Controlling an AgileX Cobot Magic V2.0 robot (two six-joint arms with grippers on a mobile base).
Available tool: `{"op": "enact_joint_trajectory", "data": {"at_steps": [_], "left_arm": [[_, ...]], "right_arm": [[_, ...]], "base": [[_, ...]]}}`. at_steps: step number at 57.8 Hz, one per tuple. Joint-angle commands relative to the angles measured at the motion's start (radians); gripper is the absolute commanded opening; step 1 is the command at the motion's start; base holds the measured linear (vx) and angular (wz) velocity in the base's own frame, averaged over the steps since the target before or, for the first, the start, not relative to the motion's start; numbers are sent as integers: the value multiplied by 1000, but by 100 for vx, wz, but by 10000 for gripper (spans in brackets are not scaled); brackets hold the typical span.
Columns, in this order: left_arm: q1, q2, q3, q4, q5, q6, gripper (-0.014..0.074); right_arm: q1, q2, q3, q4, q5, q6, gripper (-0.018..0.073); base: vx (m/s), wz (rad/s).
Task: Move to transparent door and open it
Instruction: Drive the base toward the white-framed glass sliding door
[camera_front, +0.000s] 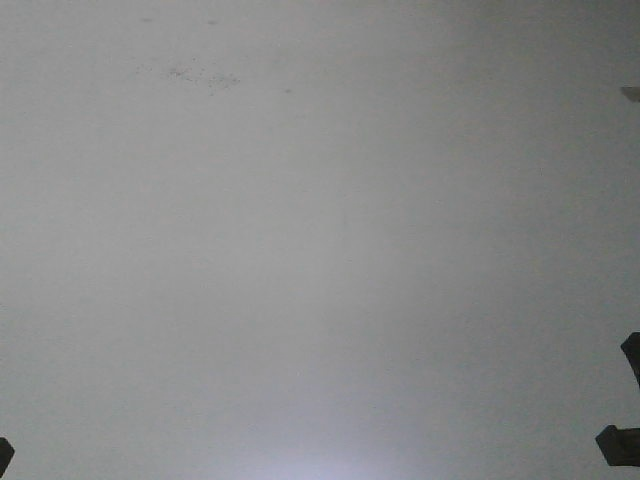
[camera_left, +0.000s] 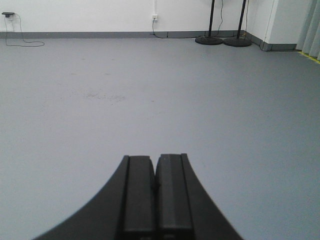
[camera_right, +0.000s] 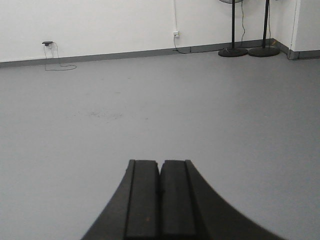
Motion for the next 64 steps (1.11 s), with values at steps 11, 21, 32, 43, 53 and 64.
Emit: {"op": "enact_joint_trajectory", "data": {"at_steps": [11, 21, 32, 43, 53, 64], "left_arm": [[1, -4, 8, -8, -75, -5, 3], [1, -4, 8, -8, -75, -5, 3], [1, -4, 8, -8, -75, -5, 3], [1, -4, 8, -8, -75, -5, 3], [1, -4, 8, -8, -75, -5, 3], [1, -4, 8, -8, -75, -5, 3]], "right_arm": [[-4, -16, 3, -7, -78, -5, -4], [-4, -16, 3, -7, -78, -5, -4], [-4, -16, 3, -7, -78, -5, -4], [-4, -16, 3, -7, -78, -5, -4], [-4, -16, 3, -7, -84, -5, -4], [-4, -16, 3, -7, -85, -5, -4]], "base": [[0, 0], [0, -1], [1, -1], [4, 0], [8, 2], [13, 11]]}}
